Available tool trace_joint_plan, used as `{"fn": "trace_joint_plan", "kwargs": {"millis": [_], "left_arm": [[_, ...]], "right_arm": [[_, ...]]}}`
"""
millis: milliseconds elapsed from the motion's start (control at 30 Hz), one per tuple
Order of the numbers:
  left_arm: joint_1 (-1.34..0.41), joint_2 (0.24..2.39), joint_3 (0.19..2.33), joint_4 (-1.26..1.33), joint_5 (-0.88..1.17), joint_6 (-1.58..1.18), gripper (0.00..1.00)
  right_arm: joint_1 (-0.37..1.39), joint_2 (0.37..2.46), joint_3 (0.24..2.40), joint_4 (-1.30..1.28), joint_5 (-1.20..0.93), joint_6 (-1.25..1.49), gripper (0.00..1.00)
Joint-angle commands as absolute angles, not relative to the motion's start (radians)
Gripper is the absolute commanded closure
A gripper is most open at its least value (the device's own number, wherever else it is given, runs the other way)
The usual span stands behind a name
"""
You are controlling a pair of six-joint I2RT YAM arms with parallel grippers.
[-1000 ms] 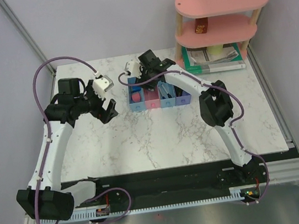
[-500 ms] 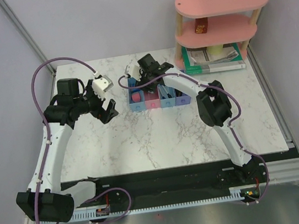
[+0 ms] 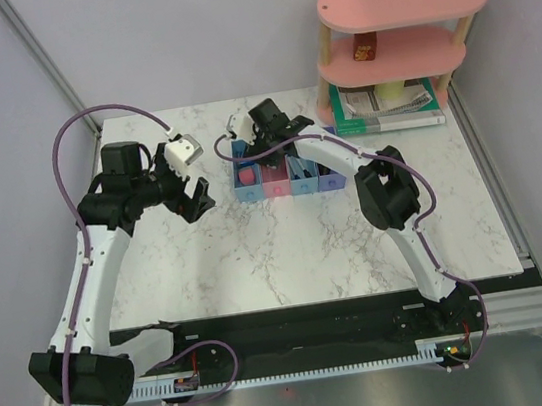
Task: Sort the stationery into containers
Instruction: Place the stationery in the storage box.
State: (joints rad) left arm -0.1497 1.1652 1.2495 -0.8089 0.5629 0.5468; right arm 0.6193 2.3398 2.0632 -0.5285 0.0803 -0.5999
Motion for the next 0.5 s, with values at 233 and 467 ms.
{"fn": "trace_joint_plan", "kwargs": {"millis": [233,467], "left_arm": [[-0.141,1.118,1.249,-0.769,0.604,0.492,0.0],[-0.14,1.118,1.273,-0.735,0.566,0.433,0.0]], "right_arm": [[0.617,2.289,2.065,-0.471,0.176,-0.577,0.03],[0.615,2.127,2.053,-0.503,0.183,-0.477,0.02]]}}
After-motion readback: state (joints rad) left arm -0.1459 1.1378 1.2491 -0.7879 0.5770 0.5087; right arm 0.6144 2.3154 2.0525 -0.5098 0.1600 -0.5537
